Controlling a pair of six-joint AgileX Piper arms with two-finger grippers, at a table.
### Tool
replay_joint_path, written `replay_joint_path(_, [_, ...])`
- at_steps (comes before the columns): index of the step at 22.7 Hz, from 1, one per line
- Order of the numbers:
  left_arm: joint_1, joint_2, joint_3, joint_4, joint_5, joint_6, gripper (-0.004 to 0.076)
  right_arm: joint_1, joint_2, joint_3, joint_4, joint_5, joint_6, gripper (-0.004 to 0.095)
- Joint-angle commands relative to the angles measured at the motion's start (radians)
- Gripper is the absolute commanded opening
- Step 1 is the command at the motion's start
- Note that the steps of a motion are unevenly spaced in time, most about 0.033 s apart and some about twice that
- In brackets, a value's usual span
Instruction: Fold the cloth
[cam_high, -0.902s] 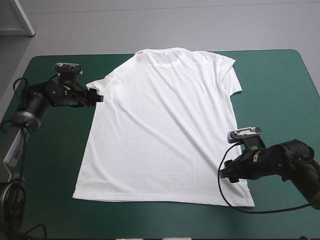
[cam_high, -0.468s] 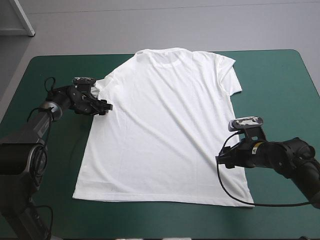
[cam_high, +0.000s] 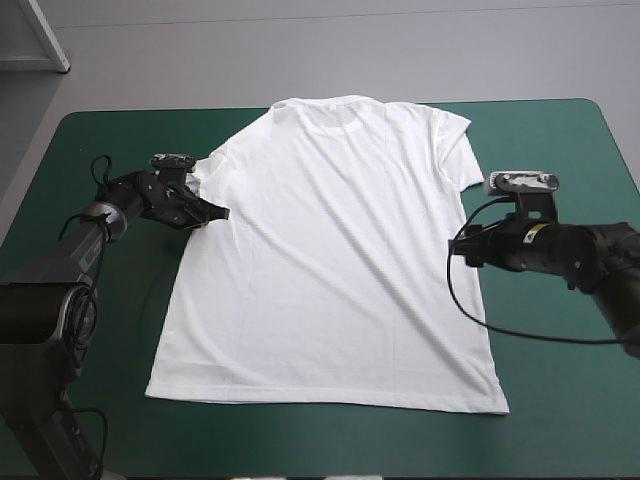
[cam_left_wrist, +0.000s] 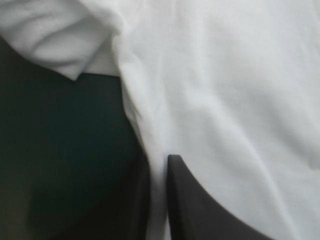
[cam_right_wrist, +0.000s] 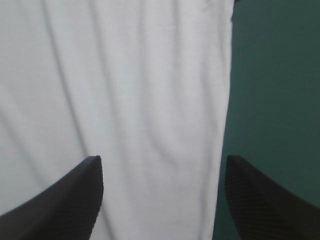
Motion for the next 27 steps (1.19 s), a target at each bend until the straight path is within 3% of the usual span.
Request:
replay_joint_path(1, [-0.002, -0.044, -0.022, -0.023, -0.006, 0.015, 0.0021, -0.102, 0.066, -0.098, 0.115, -0.043, -0.128, 0.0641])
replay_joint_path(3, [-0.002, -0.044, -0.022, -0.023, -0.004, 0.015, 0.0021, -0.147, 0.166, -0.168, 0.196, -0.008, -0.222, 0.06])
replay_joint_path(5, [-0.002, -0.044, -0.022, -0.023, 0.0, 0.015, 0.0021, -0.149, 0.274, -0.25, 0.196, -0.002, -0.246, 0.0555])
replay_joint_path(12, [-0.002, -0.044, -0.022, -0.025, 0.004, 0.015, 0.0021, -0.149, 0.63, -0.467, 0.197, -0.02, -0.253, 0.0549])
replay_joint_path(17, [-0.002, -0.044, -0.022, -0.025, -0.004, 0.015, 0.002, -0.147, 0.78, -0.55, 0.206, -0.007, -0.251, 0.054])
replay_joint_path(20, [-0.002, -0.044, -0.022, -0.027, -0.018, 0.012, 0.002, -0.147, 0.798, -0.553, 0.249, 0.002, -0.256, 0.04])
replay_joint_path(25, [-0.002, -0.044, -0.022, -0.032, -0.039, 0.003, 0.0021, -0.147, 0.798, -0.553, 0.275, 0.003, -0.283, 0.003])
replay_joint_path(27, [-0.002, -0.044, -0.022, -0.037, -0.054, -0.005, 0.002, -0.147, 0.798, -0.553, 0.277, 0.002, -0.284, -0.0013])
